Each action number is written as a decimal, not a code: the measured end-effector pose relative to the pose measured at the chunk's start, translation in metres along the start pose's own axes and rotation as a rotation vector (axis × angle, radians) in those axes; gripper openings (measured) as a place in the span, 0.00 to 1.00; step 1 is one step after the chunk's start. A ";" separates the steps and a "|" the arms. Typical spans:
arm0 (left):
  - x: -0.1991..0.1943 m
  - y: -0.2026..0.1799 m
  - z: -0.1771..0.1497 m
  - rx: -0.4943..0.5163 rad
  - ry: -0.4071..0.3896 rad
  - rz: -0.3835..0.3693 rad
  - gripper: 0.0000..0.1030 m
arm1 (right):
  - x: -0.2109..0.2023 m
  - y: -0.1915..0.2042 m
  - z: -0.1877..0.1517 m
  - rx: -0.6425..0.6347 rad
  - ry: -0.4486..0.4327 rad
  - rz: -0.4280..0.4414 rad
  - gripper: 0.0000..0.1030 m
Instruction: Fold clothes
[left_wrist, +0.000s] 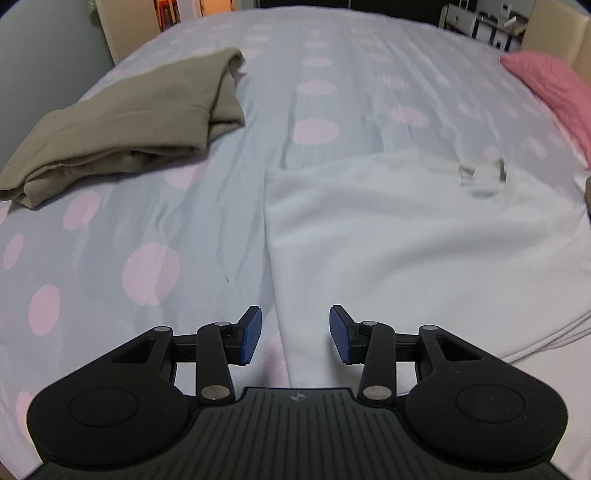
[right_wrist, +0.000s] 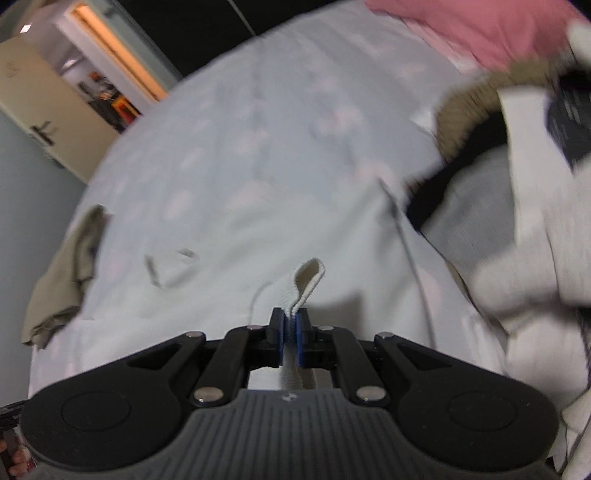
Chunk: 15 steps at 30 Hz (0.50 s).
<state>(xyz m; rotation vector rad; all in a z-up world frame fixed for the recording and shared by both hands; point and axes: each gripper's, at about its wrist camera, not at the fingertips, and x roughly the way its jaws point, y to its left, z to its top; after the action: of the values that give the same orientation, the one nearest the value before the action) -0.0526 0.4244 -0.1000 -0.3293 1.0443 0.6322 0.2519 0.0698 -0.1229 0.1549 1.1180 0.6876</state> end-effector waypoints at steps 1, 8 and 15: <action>0.004 -0.001 -0.001 0.006 0.012 0.004 0.38 | 0.005 -0.005 -0.005 0.006 0.014 -0.009 0.07; 0.024 -0.007 -0.008 0.048 0.067 0.016 0.38 | 0.035 -0.033 -0.025 0.030 0.066 -0.032 0.07; 0.006 -0.005 -0.015 0.033 0.049 -0.012 0.38 | 0.019 -0.029 -0.026 -0.026 0.076 -0.045 0.18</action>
<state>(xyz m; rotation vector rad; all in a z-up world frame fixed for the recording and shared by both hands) -0.0580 0.4141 -0.1123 -0.3235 1.0973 0.5980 0.2468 0.0525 -0.1623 0.0820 1.1811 0.6723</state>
